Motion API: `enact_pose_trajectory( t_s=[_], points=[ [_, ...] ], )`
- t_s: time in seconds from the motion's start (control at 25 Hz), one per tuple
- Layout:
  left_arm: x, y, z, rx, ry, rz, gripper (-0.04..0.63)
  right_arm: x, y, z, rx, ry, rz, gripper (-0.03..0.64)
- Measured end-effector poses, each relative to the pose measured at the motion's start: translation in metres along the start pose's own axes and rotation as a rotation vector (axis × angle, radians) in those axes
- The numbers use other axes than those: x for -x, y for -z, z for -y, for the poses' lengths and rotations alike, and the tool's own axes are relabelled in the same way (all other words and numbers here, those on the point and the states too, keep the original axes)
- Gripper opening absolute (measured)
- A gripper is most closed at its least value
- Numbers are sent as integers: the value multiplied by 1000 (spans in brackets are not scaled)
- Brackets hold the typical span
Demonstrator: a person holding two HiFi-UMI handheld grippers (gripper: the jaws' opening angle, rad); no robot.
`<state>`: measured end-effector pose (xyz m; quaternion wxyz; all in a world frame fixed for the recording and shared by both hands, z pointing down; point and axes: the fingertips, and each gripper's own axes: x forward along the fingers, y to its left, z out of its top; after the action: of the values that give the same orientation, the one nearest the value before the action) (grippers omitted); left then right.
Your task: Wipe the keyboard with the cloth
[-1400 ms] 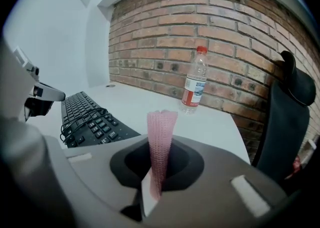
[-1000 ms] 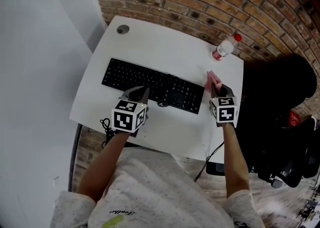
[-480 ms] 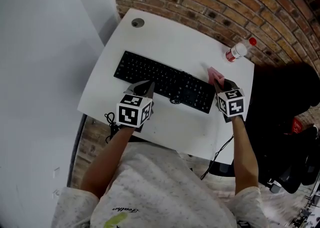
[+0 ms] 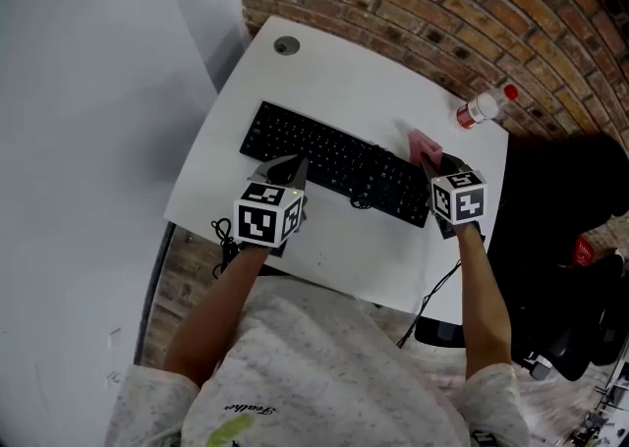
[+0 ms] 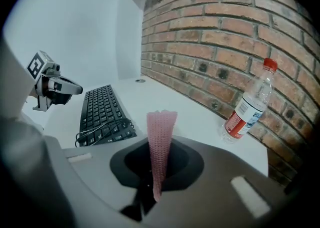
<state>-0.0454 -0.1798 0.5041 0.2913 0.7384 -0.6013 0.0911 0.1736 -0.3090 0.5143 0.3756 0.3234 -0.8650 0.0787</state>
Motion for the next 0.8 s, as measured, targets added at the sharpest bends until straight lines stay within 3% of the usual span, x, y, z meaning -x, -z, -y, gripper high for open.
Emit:
enact_pose_trajectory(
  t_s=[0.8],
  points=[
    [20,-10,-45,33,-11,24,-2,-33,-49,-65,13,-82,3,23]
  ],
)
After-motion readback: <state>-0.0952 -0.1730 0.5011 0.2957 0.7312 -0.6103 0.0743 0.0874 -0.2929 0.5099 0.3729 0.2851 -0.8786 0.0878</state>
